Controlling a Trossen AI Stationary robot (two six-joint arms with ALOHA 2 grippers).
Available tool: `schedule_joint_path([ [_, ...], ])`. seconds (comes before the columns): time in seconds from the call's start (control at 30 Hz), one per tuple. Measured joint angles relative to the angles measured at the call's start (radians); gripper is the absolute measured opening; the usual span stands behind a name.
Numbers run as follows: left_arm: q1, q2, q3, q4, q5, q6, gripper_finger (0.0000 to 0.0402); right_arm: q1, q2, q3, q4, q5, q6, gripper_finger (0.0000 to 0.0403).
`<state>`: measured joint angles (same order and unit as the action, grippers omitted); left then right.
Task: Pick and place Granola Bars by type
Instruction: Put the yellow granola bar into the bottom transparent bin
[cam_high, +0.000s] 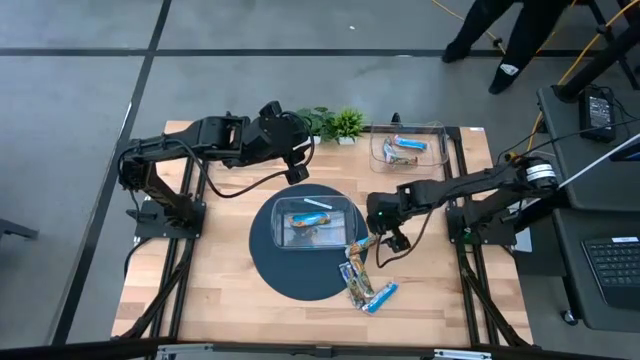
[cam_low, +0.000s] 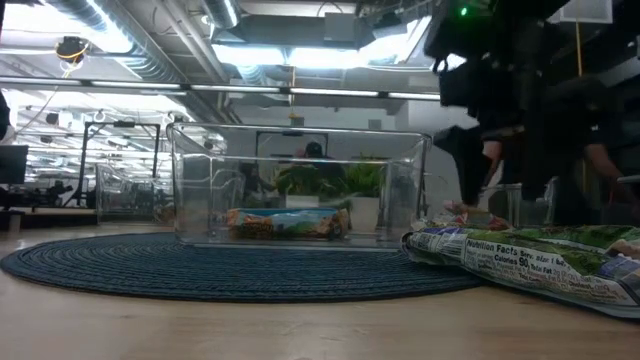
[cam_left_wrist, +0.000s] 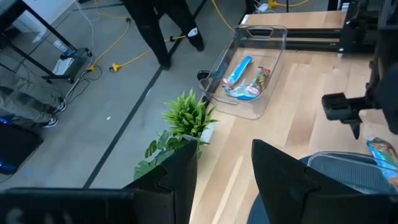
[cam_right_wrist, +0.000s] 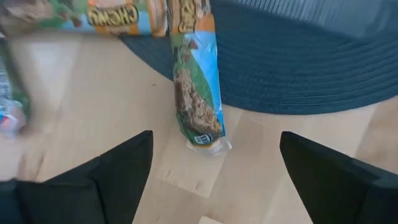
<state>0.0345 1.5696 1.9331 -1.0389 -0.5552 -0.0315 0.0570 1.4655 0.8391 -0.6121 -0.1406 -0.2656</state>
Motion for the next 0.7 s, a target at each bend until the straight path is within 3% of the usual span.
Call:
schedule_joint_path([
  [0.7, 0.000, 0.000, 0.000, 0.000, 0.027, -0.023, 0.0143, 0.000, 0.186, 0.002, 0.063, -0.009, 0.056, 0.0340],
])
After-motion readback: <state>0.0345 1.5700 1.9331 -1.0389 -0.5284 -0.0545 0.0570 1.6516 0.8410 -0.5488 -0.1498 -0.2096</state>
